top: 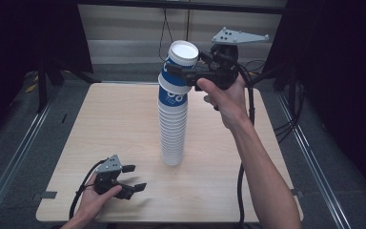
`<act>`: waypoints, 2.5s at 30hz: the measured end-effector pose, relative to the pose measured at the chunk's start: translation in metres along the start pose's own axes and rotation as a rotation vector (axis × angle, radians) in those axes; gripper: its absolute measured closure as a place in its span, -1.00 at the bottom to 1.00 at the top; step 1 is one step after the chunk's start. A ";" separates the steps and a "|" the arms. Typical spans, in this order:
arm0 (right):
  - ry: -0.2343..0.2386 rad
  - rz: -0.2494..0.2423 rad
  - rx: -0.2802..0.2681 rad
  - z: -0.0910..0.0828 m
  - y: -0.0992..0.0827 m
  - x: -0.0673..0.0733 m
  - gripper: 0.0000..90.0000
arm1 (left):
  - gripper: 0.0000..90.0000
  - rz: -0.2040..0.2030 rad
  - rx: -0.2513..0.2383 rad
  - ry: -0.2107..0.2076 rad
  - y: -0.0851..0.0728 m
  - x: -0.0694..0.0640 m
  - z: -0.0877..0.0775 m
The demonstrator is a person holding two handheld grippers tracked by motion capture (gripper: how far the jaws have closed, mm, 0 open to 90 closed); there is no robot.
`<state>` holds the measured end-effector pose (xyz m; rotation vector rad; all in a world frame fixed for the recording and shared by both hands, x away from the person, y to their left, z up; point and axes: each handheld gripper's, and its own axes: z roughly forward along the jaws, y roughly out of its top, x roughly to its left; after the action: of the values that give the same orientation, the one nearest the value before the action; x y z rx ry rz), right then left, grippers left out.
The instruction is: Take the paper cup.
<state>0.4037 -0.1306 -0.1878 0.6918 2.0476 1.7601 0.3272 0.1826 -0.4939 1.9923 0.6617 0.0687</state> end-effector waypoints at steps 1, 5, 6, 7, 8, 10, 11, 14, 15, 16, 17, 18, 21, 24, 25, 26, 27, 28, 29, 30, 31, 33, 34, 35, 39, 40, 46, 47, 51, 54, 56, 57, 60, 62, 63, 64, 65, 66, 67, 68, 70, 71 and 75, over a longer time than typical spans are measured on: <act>0.011 0.012 -0.013 -0.001 0.001 0.000 -0.39 | -0.64 -0.001 0.000 -0.001 0.000 0.000 0.000; 0.014 0.013 -0.033 -0.004 0.004 0.000 -0.39 | -0.64 0.005 0.002 -0.006 0.000 -0.001 0.001; 0.006 0.015 -0.042 -0.006 0.006 0.000 -0.39 | -0.64 0.006 0.002 -0.006 0.000 -0.001 0.000; 0.005 0.014 -0.046 -0.007 0.007 0.000 -0.39 | -0.64 0.004 0.001 -0.001 0.000 0.000 0.000; 0.005 0.016 -0.049 -0.008 0.007 0.000 -0.39 | -0.64 0.011 0.003 0.003 0.000 0.001 -0.001; 0.006 0.016 -0.052 -0.008 0.005 0.000 -0.39 | -0.64 0.004 -0.001 0.003 0.000 0.000 -0.001; 0.009 0.021 -0.054 -0.009 0.005 0.000 -0.39 | -0.64 0.003 -0.002 0.002 0.000 0.000 -0.001; 0.010 0.025 -0.080 -0.013 0.006 0.000 -0.39 | -0.64 0.003 -0.002 0.002 0.000 0.000 -0.001; 0.012 0.028 -0.087 -0.015 0.007 0.000 -0.39 | -0.64 0.003 -0.006 -0.003 0.000 -0.001 -0.001; 0.007 0.026 -0.090 -0.016 0.007 0.000 -0.39 | -0.64 0.005 -0.004 -0.005 0.000 -0.001 -0.001; 0.007 0.026 -0.090 -0.016 0.007 0.000 -0.39 | -0.64 0.006 -0.004 -0.004 0.000 -0.001 0.000; 0.005 0.023 -0.087 -0.017 0.008 0.000 -0.39 | -0.64 0.006 -0.003 -0.004 0.000 -0.001 0.000; -0.005 0.023 -0.093 -0.022 0.008 -0.001 -0.39 | -0.64 0.006 -0.002 -0.002 0.000 -0.001 -0.001; -0.012 0.024 -0.101 -0.027 0.009 -0.002 -0.39 | -0.64 0.005 -0.002 0.004 0.000 -0.001 0.000; -0.013 0.026 -0.102 -0.029 0.008 -0.002 -0.39 | -0.64 0.005 -0.002 0.002 0.000 -0.001 0.000; -0.025 0.026 -0.099 -0.033 0.008 -0.002 -0.39 | -0.64 0.007 -0.001 0.003 0.000 0.000 0.000; -0.025 0.026 -0.099 -0.033 0.008 -0.002 -0.39 | -0.64 0.007 -0.001 0.004 0.000 0.000 0.000; -0.031 0.021 -0.103 -0.038 0.007 -0.002 -0.39 | -0.64 0.006 -0.001 0.004 0.000 0.000 0.000; -0.031 0.021 -0.103 -0.038 0.007 -0.002 -0.39 | -0.64 0.002 -0.002 0.001 0.000 0.000 0.000; -0.031 0.022 -0.104 -0.040 0.007 -0.002 -0.39 | -0.64 0.001 -0.001 0.000 0.000 0.000 0.000; -0.040 0.025 -0.108 -0.047 0.006 -0.003 -0.39 | -0.64 -0.001 -0.001 -0.001 0.000 0.000 0.000; -0.053 0.020 -0.106 -0.051 0.006 -0.004 -0.38 | -0.64 -0.010 -0.004 -0.008 0.000 -0.001 0.000; -0.053 0.022 -0.101 -0.053 0.005 -0.004 -0.38 | -0.64 -0.012 -0.004 -0.009 0.000 -0.001 0.001; -0.060 0.018 -0.094 -0.055 0.004 -0.003 -0.38 | -0.64 -0.010 -0.003 -0.013 0.000 -0.002 0.001; -0.062 0.010 -0.098 -0.067 -0.004 0.000 -0.38 | -0.64 -0.007 -0.002 -0.020 0.000 -0.005 0.002; -0.067 0.008 -0.094 -0.070 -0.006 -0.001 -0.38 | -0.64 -0.005 -0.001 -0.022 0.000 -0.005 0.002; -0.079 0.014 -0.088 -0.081 -0.017 -0.002 -0.38 | -0.65 -0.015 0.001 -0.024 0.000 -0.005 0.002; -0.081 0.012 -0.080 -0.084 -0.021 -0.001 -0.38 | -0.65 -0.024 0.001 -0.028 0.000 -0.005 0.003; -0.083 0.001 -0.059 -0.086 -0.032 0.001 -0.38 | -0.65 -0.019 -0.001 -0.022 0.000 -0.005 0.002; -0.081 0.009 -0.053 -0.088 -0.042 0.002 -0.38 | -0.65 -0.027 -0.003 -0.022 0.001 -0.006 0.003; -0.084 0.024 -0.052 -0.089 -0.048 0.001 -0.38 | -0.65 -0.018 -0.008 -0.029 0.002 -0.007 0.003; -0.086 0.028 -0.048 -0.089 -0.051 0.000 -0.37 | -0.65 -0.015 -0.009 -0.030 0.003 -0.008 0.003; -0.085 0.042 -0.016 -0.086 -0.065 -0.002 -0.37 | -0.65 -0.001 -0.003 -0.036 0.005 -0.011 0.005; -0.083 0.045 -0.009 -0.085 -0.069 -0.002 -0.37 | -0.65 0.004 -0.001 -0.037 0.006 -0.012 0.007; -0.084 0.050 -0.004 -0.084 -0.072 -0.003 -0.37 | -0.65 0.004 0.000 -0.042 0.008 -0.013 0.008; -0.084 0.056 -0.002 -0.084 -0.075 -0.004 -0.37 | -0.65 0.009 0.001 -0.045 0.009 -0.014 0.008; -0.082 0.062 -0.002 -0.084 -0.078 -0.005 -0.37 | -0.65 0.017 -0.002 -0.053 0.010 -0.016 0.008; -0.081 0.068 -0.002 -0.084 -0.081 -0.006 -0.37 | -0.65 0.024 -0.004 -0.059 0.011 -0.017 0.007; -0.080 0.071 -0.001 -0.084 -0.083 -0.007 -0.37 | -0.65 0.016 -0.012 -0.068 0.011 -0.018 0.007; -0.079 0.073 0.002 -0.084 -0.086 -0.008 -0.37 | -0.65 0.016 -0.011 -0.073 0.013 -0.019 0.007; -0.080 0.079 0.002 -0.084 -0.093 -0.009 -0.37 | -0.65 0.027 -0.010 -0.071 0.014 -0.019 0.008; -0.080 0.077 0.005 -0.084 -0.096 -0.009 -0.37 | -0.65 0.025 -0.012 -0.072 0.017 -0.019 0.009; -0.086 0.093 0.029 -0.079 -0.113 -0.010 -0.37 | -0.64 0.043 -0.022 -0.069 0.022 -0.020 0.010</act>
<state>0.3525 -0.2132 -0.2864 0.8689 2.0172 1.7216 0.3228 0.1570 -0.4761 1.9783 0.5719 0.0324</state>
